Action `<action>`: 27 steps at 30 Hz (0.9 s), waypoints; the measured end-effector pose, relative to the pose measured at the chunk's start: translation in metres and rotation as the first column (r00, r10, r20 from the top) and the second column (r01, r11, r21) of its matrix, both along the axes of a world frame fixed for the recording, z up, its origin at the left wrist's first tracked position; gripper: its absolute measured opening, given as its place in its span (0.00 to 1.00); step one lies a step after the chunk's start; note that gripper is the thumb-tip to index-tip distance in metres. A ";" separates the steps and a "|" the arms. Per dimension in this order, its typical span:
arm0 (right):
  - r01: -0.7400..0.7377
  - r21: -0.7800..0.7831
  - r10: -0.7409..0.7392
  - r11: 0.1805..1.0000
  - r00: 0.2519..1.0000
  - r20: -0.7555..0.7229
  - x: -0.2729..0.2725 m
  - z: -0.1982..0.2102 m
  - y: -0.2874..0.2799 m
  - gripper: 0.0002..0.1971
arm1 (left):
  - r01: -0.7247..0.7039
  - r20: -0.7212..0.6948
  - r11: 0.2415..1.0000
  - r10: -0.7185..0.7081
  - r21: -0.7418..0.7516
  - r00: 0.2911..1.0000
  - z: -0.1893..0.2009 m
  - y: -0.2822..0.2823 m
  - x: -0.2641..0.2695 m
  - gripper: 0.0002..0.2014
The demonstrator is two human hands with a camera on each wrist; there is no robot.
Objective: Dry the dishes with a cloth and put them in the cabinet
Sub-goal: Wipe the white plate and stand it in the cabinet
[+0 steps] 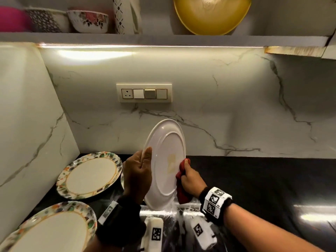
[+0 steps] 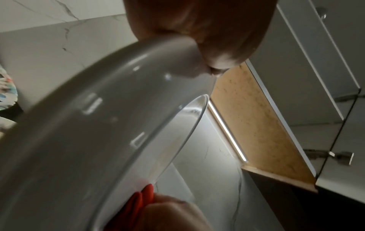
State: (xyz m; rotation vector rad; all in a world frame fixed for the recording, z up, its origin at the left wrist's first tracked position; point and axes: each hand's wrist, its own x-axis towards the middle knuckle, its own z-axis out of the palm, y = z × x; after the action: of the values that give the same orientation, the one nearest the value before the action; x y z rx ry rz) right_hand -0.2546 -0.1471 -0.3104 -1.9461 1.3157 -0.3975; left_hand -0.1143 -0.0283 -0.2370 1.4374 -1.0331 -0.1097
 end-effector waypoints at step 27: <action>-0.216 0.697 -0.543 0.684 0.486 0.684 -0.047 0.093 -0.008 0.12 | -0.076 -0.120 0.996 0.070 -0.051 0.990 -0.084 0.048 -0.013 0.22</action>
State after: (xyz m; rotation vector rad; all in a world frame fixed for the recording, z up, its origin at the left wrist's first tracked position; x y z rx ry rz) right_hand -0.3012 -0.1551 -0.2173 -0.6676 0.7519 -0.7221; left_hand -0.1277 0.0201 -0.3212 1.3999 -0.8794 -0.1108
